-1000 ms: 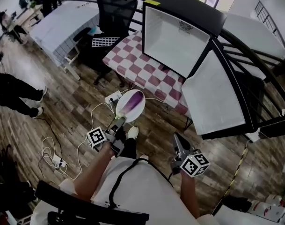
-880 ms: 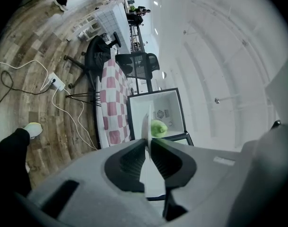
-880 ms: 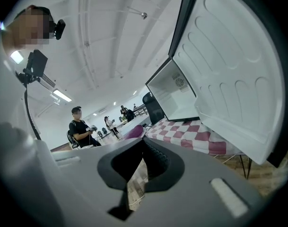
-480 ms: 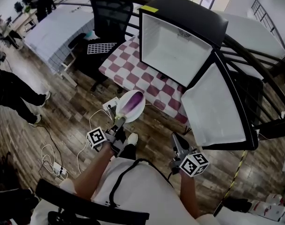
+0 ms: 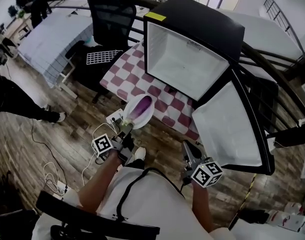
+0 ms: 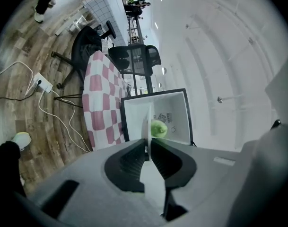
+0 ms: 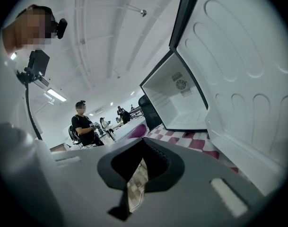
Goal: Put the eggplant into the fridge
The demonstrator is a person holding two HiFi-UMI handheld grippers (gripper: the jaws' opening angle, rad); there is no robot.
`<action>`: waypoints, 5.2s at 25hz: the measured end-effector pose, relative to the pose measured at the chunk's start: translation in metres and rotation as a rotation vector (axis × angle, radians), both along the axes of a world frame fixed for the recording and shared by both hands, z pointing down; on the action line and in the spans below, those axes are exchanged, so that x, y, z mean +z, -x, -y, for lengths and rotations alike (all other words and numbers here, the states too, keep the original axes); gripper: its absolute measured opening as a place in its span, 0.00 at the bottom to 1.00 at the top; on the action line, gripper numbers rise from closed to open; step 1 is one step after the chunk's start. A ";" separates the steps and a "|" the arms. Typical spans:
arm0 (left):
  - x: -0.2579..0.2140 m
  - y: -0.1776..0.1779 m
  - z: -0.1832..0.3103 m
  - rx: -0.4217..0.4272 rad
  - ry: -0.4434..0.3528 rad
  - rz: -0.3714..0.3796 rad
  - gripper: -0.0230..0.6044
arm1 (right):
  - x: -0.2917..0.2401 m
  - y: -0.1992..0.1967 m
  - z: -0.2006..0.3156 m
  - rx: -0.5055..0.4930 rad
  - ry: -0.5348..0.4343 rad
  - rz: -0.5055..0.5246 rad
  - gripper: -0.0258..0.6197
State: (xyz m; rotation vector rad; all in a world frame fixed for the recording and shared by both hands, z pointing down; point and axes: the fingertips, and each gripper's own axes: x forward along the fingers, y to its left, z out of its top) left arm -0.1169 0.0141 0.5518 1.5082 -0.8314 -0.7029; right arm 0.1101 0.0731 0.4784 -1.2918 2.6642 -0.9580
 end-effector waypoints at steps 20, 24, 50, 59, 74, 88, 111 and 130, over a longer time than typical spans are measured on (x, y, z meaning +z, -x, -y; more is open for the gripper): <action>0.002 0.023 0.104 0.116 -0.001 -0.023 0.10 | -0.002 0.059 0.093 0.045 0.010 -0.027 0.05; 0.011 0.030 0.115 0.142 0.017 -0.005 0.10 | -0.002 0.070 0.104 0.056 0.010 -0.034 0.05; 0.026 0.031 0.160 0.153 0.046 0.021 0.10 | 0.011 0.085 0.140 0.050 0.046 -0.027 0.05; 0.034 0.009 0.197 0.126 0.063 0.020 0.10 | 0.012 0.072 0.181 -0.010 0.056 -0.040 0.05; 0.059 -0.049 0.268 0.139 0.074 0.027 0.10 | 0.022 0.066 0.238 -0.125 0.083 -0.080 0.05; 0.086 -0.082 0.321 0.150 0.083 0.023 0.10 | 0.038 0.044 0.268 -0.102 0.134 -0.098 0.05; 0.111 -0.136 0.371 0.126 0.090 -0.005 0.11 | 0.056 0.018 0.274 -0.124 0.187 -0.124 0.05; 0.130 -0.146 0.382 0.102 0.139 0.018 0.11 | 0.058 0.020 0.271 -0.161 0.195 -0.100 0.05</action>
